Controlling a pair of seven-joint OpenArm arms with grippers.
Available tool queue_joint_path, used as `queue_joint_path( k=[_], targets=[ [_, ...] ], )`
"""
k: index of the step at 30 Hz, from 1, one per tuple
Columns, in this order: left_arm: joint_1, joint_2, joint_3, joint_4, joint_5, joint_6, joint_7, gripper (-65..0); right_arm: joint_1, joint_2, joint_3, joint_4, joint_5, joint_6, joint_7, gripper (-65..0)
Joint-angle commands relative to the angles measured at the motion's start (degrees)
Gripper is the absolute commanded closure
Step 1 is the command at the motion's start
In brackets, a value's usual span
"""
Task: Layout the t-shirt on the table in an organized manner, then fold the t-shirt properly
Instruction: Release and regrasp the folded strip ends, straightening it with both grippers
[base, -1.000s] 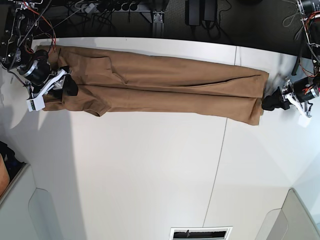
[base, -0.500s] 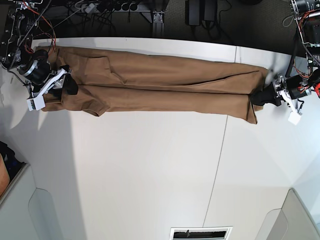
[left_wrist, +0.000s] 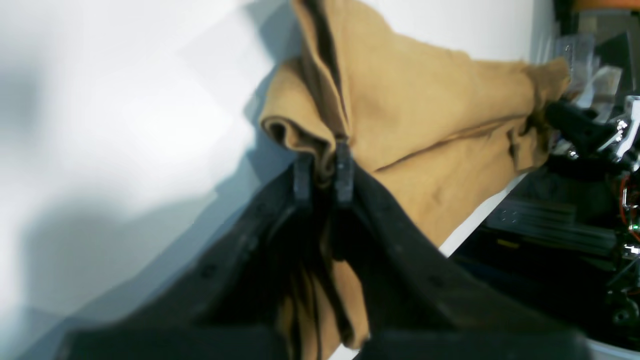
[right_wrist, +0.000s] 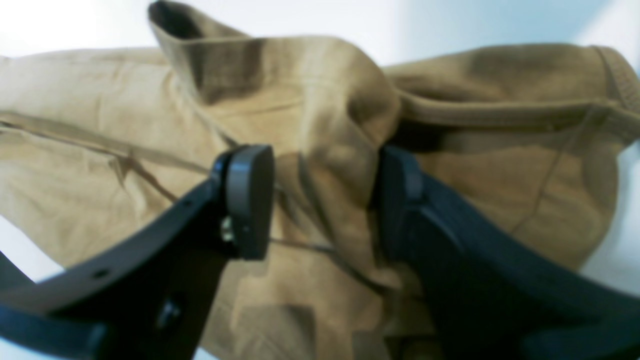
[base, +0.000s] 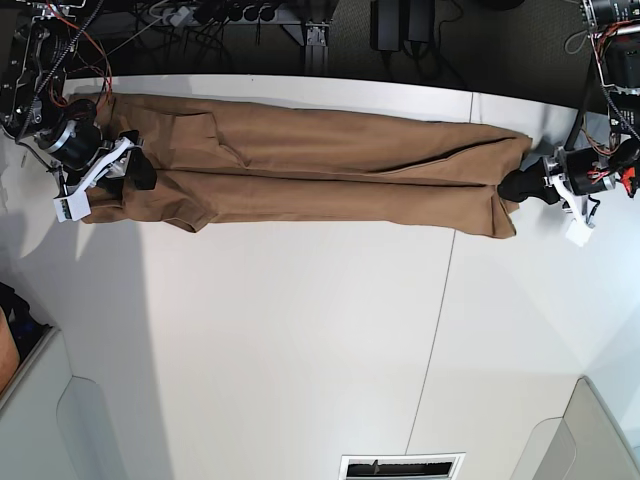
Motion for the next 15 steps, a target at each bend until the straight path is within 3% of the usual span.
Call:
queue_joint_path(
  k=[1, 12, 15],
  targets=[
    [-0.5, -1.1, -0.2, 1.3, 1.2, -0.3, 0.1, 0.0, 0.5, 0.9, 0.4, 1.0, 0.9, 0.2, 1.3, -32.1],
    [-6.5, -7.0, -3.0, 6.9, 13.3, -0.3, -6.4, 0.0, 0.5, 0.9, 0.4, 1.0, 1.0, 0.2, 1.4, -32.1],
    [-6.9, -9.0, -3.0, 7.3, 14.1, -0.3, -6.8, 0.0, 0.5, 0.9, 0.4, 1.0, 2.2, 0.2, 1.5, -32.1]
  ],
)
